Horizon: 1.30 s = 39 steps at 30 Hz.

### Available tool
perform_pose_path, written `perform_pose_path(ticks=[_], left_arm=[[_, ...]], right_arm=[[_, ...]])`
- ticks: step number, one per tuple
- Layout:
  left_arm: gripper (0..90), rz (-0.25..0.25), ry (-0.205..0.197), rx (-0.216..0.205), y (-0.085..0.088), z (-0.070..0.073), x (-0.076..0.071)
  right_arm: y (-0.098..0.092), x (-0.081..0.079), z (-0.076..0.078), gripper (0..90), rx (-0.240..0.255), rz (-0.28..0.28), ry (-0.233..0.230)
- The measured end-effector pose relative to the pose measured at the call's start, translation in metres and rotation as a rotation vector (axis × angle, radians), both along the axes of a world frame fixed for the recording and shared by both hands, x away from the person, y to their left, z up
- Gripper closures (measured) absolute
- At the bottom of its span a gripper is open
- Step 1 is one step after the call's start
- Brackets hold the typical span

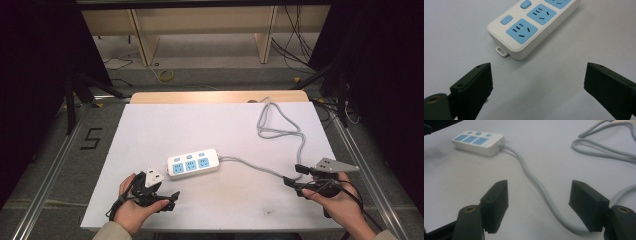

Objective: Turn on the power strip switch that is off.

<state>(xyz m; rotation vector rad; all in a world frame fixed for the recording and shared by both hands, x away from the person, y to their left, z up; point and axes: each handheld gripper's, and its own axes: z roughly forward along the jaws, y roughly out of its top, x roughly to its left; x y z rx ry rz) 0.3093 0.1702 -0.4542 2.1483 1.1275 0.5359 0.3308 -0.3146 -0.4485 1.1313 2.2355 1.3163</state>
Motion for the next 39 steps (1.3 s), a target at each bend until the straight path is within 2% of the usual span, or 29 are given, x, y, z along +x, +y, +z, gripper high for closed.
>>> perform_pose_path(ticks=[4, 9, 11, 20, 24, 30, 39], left_arm=[[14.7, 0.017, -0.009, 0.016, 0.000, 0.001, 0.000], [22.3, 0.037, -0.016, 0.000, 0.001, 0.003, 0.001], [32.8, 0.073, -0.028, -0.002, 0.003, 0.007, 0.001], [74.6, 0.120, -0.045, -0.033, 0.002, 0.012, 0.009], [88.4, 0.118, -0.033, -0.049, -0.001, 0.013, 0.012], [89.6, 0.100, -0.027, -0.045, -0.009, 0.016, 0.017], [89.6, 0.103, -0.019, -0.044, -0.020, 0.017, 0.031]], right_arm=[[0.000, 0.000, 0.000, 31.8, -0.001, -0.001, -0.003], [0.000, -0.001, 0.000, 31.8, -0.004, -0.002, -0.002], [0.001, -0.001, 0.000, 31.8, -0.005, -0.004, -0.002], [0.000, 0.000, -0.001, 31.9, -0.008, -0.004, -0.002], [0.001, 0.000, -0.002, 31.8, -0.015, 0.000, 0.004], [0.003, 0.000, -0.002, 31.8, -0.019, 0.004, 0.009], [0.004, 0.000, -0.003, 31.8, -0.022, 0.003, 0.011]])
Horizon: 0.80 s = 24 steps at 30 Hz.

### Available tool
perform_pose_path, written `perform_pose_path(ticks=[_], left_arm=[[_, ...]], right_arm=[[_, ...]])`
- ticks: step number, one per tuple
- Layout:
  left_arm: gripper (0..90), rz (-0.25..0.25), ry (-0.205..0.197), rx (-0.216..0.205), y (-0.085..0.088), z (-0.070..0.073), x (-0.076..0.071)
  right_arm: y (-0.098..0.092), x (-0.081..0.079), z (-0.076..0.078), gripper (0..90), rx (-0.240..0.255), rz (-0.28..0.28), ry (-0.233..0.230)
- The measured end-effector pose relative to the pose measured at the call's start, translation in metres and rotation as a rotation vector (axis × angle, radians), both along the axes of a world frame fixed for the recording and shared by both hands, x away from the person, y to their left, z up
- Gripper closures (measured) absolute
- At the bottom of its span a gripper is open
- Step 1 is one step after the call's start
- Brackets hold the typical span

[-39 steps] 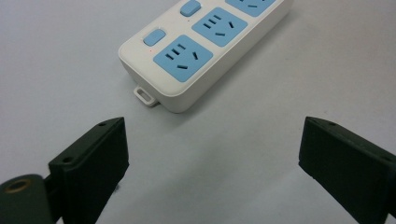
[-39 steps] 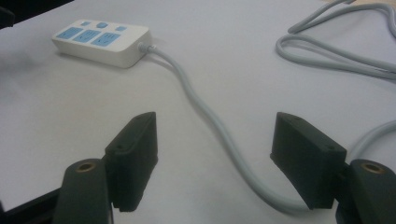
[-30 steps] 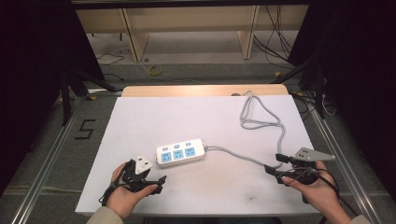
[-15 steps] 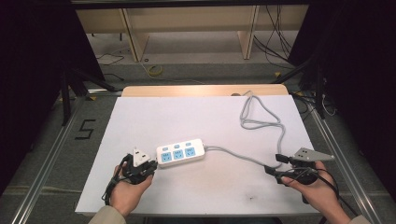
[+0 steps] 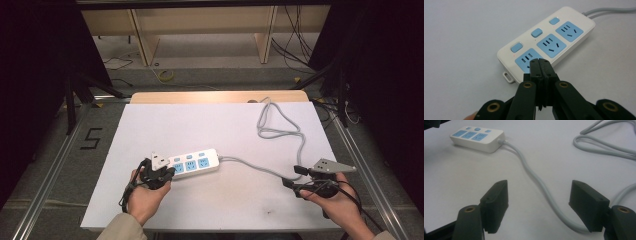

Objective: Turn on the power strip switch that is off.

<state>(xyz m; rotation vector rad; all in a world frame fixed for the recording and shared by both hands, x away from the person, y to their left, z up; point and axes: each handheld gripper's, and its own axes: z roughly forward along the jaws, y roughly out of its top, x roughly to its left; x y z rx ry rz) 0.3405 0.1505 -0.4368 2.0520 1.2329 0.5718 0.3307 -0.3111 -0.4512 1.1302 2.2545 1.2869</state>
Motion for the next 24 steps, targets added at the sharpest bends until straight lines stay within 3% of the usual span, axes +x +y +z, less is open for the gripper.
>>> perform_pose_path(ticks=[24], left_arm=[[89.6, -0.008, 0.020, 0.037, -0.015, -0.003, 0.024]], right_arm=[[0.000, -0.001, 0.000, 31.9, -0.003, 0.000, 0.000]])
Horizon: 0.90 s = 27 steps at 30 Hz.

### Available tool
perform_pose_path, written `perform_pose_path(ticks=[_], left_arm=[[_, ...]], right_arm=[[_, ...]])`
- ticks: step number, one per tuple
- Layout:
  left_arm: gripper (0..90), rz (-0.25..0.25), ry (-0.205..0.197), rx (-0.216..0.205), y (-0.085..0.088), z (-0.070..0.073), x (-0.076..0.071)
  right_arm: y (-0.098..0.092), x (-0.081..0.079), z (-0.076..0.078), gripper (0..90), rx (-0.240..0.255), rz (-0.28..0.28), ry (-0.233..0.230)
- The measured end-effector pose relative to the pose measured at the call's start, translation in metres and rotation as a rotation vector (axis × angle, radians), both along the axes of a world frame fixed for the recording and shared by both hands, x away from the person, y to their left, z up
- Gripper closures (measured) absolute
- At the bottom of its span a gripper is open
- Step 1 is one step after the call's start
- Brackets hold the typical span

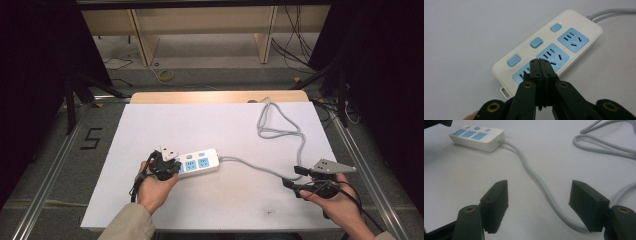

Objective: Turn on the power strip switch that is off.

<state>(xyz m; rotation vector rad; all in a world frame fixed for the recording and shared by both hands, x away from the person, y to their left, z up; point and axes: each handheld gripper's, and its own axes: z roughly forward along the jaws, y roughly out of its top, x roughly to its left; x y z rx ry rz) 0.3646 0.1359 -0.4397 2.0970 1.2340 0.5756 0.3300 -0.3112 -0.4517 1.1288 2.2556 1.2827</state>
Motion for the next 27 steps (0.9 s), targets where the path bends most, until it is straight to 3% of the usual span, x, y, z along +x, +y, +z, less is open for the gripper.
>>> perform_pose_path(ticks=[27], left_arm=[[89.8, 0.004, 0.010, 0.002, -0.009, -0.001, 0.016]], right_arm=[[0.000, 0.000, -0.001, 31.9, -0.009, 0.005, 0.002]])
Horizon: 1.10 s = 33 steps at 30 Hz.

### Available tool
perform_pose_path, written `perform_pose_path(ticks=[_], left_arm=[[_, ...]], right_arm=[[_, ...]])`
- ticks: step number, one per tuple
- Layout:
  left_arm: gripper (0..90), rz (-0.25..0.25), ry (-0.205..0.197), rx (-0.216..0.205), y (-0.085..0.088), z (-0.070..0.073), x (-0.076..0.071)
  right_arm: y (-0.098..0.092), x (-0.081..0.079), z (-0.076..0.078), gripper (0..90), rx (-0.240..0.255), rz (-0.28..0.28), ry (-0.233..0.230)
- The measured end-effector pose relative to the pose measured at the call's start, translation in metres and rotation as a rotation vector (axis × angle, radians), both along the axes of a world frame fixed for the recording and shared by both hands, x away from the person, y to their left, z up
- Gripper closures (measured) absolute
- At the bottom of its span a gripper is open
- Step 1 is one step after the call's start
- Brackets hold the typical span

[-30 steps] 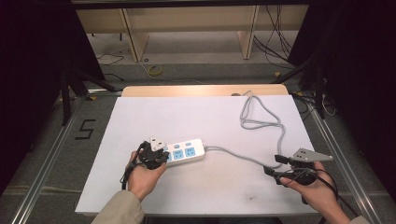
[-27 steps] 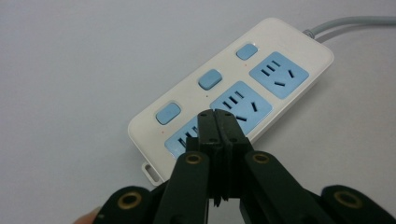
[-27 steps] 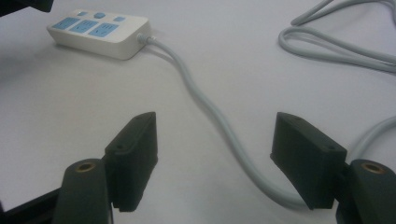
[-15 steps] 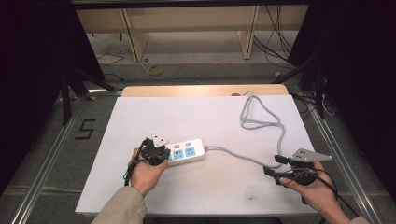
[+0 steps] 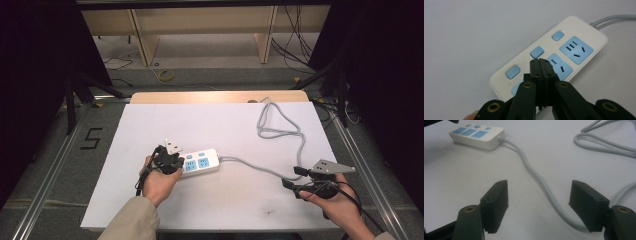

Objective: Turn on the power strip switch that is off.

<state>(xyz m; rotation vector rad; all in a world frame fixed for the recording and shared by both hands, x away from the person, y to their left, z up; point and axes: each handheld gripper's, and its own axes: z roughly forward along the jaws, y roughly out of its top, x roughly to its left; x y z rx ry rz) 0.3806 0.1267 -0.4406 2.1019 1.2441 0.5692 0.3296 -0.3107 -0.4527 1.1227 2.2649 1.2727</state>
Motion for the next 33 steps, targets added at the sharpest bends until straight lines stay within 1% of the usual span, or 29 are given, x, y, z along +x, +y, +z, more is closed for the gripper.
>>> perform_pose_path(ticks=[11, 20, 23, 25, 33], left_arm=[[89.8, -0.012, -0.004, 0.016, -0.005, 0.001, 0.007], [89.8, -0.015, -0.005, 0.015, -0.007, 0.001, 0.010], [89.8, -0.015, 0.001, 0.007, -0.009, 0.002, 0.012], [89.8, -0.011, -0.001, 0.000, -0.010, 0.001, 0.013], [89.8, -0.019, 0.000, 0.003, -0.013, 0.001, 0.017]], right_arm=[[0.000, -0.001, 0.000, 32.0, 0.001, -0.001, 0.004], [0.000, 0.000, -0.001, 32.0, -0.003, 0.000, 0.006], [0.000, 0.000, -0.001, 32.0, -0.003, 0.000, 0.008], [0.001, 0.000, -0.001, 32.0, -0.005, -0.001, 0.009], [0.001, 0.000, -0.001, 32.1, -0.009, 0.002, 0.010]])
